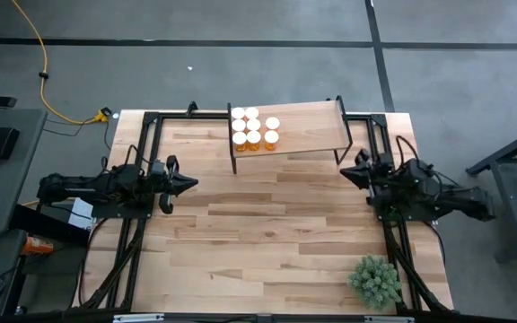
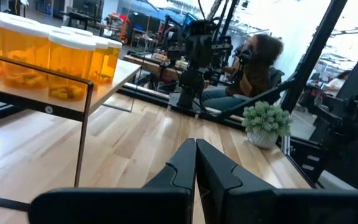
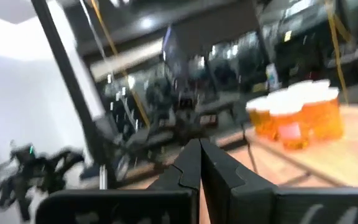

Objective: Pick and place medicine bottles onto shelf by color
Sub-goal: Return to Home Position

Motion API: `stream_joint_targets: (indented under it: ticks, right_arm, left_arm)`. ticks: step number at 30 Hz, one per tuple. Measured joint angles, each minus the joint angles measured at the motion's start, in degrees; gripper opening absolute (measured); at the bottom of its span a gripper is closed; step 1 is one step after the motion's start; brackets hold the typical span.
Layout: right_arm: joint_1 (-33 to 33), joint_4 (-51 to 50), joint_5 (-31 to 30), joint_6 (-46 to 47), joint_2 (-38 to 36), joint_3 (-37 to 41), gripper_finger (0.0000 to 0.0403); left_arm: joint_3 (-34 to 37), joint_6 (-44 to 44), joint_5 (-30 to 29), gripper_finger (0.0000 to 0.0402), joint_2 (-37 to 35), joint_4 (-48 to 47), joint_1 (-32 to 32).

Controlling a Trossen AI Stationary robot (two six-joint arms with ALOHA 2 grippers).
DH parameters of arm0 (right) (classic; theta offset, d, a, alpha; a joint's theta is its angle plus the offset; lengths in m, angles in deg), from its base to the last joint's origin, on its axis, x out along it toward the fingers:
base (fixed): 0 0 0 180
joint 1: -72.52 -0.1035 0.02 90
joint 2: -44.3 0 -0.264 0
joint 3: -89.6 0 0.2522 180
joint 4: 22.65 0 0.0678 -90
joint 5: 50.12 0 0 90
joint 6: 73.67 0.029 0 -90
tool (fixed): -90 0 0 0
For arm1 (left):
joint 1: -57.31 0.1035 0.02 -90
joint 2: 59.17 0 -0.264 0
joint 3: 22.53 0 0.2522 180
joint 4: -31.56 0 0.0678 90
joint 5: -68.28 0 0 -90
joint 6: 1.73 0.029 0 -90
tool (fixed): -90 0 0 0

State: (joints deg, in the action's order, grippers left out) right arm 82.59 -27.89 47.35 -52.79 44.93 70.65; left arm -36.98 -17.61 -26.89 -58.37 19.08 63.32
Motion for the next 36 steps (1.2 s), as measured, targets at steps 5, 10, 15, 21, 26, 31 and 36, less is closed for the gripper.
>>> stream_joint_targets:
  ticks: [5,10,15,21,26,31,36]
  right_arm:
    - [-0.6,4.5,-5.0,-1.9,0.1,4.4,0.0000]
    - [-1.6,-3.5,-10.1,-10.7,0.0,4.3,0.0000]
    - [-1.5,-8.4,-10.3,-11.9,0.9,4.2,0.0000]
    - [-1.5,-8.5,-10.5,-11.3,1.3,4.1,0.0000]
    - [-1.4,-8.6,-10.5,-7.2,1.3,4.1,0.0000]
    - [-1.4,-8.6,-10.5,-4.2,1.3,4.1,0.0000]
    - [-1.4,-8.6,-10.5,-4.1,1.3,4.1,0.0000]
  left_arm:
    - [0.0,0.0,0.0,0.0001,0.0,0.0,0.0]
    - [0.0,0.0,0.0,0.0001,0.0,0.0,0.0]
    - [0.0,0.0,0.0,0.0001,0.0,0.0,0.0]
    - [0.0,0.0,0.0,0.0001,0.0,0.0,0.0]
    - [0.0,0.0,0.0,0.0001,0.0,0.0,0.0]
    - [0.0,0.0,0.0,0.0001,0.0,0.0,0.0]
    - [0.0,0.0,0.0,0.0001,0.0,0.0,0.0]
